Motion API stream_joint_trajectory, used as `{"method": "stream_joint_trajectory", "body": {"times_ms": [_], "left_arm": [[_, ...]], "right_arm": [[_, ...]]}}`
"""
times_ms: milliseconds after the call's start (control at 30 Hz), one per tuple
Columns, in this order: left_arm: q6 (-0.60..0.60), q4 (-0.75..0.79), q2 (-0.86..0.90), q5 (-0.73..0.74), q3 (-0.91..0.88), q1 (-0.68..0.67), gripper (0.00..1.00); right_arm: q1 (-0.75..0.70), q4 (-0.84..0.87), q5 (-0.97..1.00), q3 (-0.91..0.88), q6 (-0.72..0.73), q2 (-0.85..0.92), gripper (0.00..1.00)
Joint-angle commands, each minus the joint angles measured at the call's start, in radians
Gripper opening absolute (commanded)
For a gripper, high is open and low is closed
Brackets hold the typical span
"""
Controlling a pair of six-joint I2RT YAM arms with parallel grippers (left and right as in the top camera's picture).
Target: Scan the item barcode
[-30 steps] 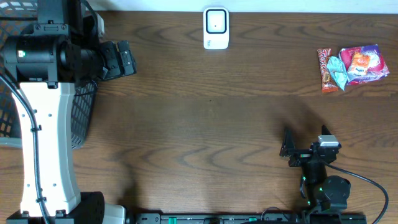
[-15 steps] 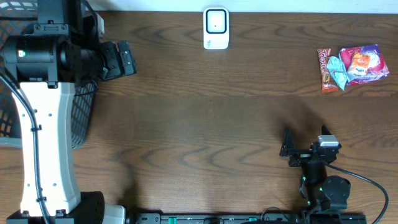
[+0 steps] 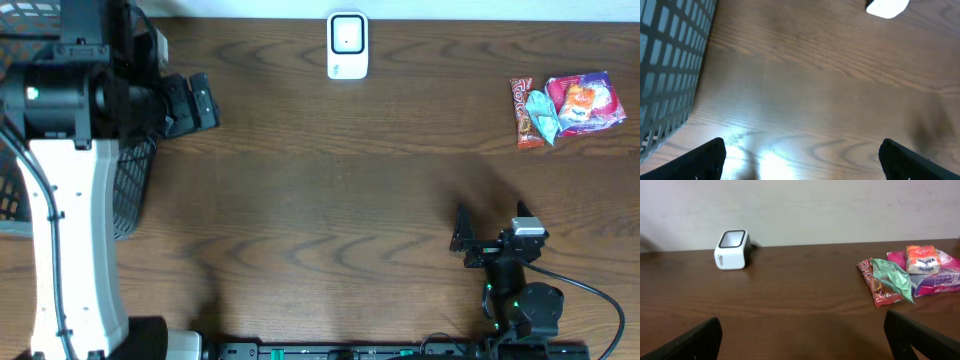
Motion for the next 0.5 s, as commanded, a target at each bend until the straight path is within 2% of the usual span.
{"method": "stream_joint_trajectory", "body": {"times_ms": [0,167,333,467], "left_arm": [[-0.008,0.003,-0.074,0.005,-0.068,-0.01,0.98],[0.005,0.102,-0.21,0.005,-0.276,-0.009,0.98],[0.018,0.343,-0.43,0.01,-0.609,-0.009,0.98],[0.098,0.577,-0.647,0.052,-0.896,-0.009,0.98]], "right_arm": [[0.01,-0.004,0.012,-0.002,-0.012,-0.006,0.99],[0.01,-0.004,0.012,-0.002,-0.012,-0.006,0.99],[0.009,-0.004,0.012,-0.002,-0.012,-0.006,0.99],[0.01,-0.004,0.012,-0.002,-0.012,-0.006,0.99]]}}
